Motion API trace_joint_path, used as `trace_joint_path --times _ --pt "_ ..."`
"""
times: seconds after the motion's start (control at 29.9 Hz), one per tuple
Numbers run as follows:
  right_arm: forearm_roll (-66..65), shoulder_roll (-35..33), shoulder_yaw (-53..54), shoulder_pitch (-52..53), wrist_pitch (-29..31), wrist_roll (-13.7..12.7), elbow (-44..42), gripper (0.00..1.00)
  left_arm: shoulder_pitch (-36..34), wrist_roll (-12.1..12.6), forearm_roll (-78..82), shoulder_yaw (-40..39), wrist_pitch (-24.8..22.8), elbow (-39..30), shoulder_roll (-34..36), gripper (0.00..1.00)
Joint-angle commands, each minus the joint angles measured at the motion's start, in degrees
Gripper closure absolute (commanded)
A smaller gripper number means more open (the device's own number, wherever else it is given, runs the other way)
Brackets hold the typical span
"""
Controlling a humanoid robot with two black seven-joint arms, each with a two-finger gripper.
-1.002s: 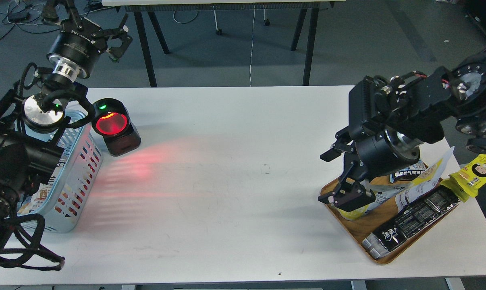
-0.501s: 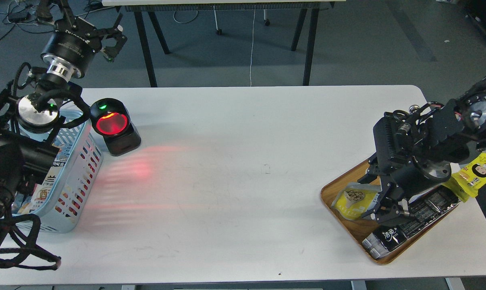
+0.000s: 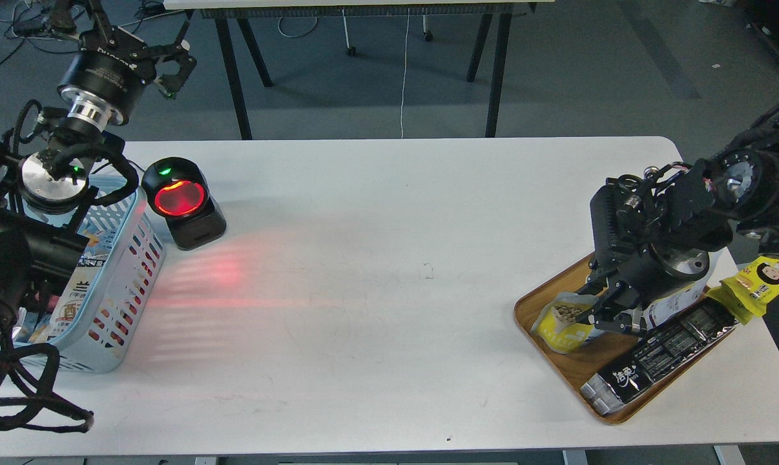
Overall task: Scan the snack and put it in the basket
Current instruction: 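Reach the right gripper down to the yellow-and-white snack bag on the tray, then grasp the yellow snack bag with the right gripper and lift it off the tray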
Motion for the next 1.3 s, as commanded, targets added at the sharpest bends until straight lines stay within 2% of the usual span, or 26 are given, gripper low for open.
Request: trace_joint_path --times 0.0,0.23,0.5,0.7,1.0,1.27 --pt "0.02 -0.07 0.01 -0.11 -0.08 0.01 -0.10 1.00 0.05 0.00 0.00 0.01 0.00 0.09 -0.09 0.00" --pt "0.19 -0.60 0.18 0.94 -0.34 0.01 0.16 1.00 0.05 0.00 -0.09 0.01 0.00 0.09 -0.18 0.00" --pt "1.33 -2.71 3.78 7.52 -0.43 0.01 0.34 1.00 -0.13 0.00 -0.09 0.01 0.00 0.09 0.08 0.00" --pt "3.96 -1.66 14.40 7.45 0.36 0.01 -2.47 1.00 0.05 0.00 -0.09 0.01 0.00 0.09 0.08 0.00" --pt "9.24 9.76 18.98 3.85 0.54 0.01 -12.39 1.00 0.05 0.00 -0.09 0.01 0.00 0.09 -0.09 0.00" --pt "13.98 22.59 22.33 -1.86 1.42 0.01 -24.08 1.00 0.13 0.00 -0.09 0.01 0.00 0.09 -0.62 0.00"
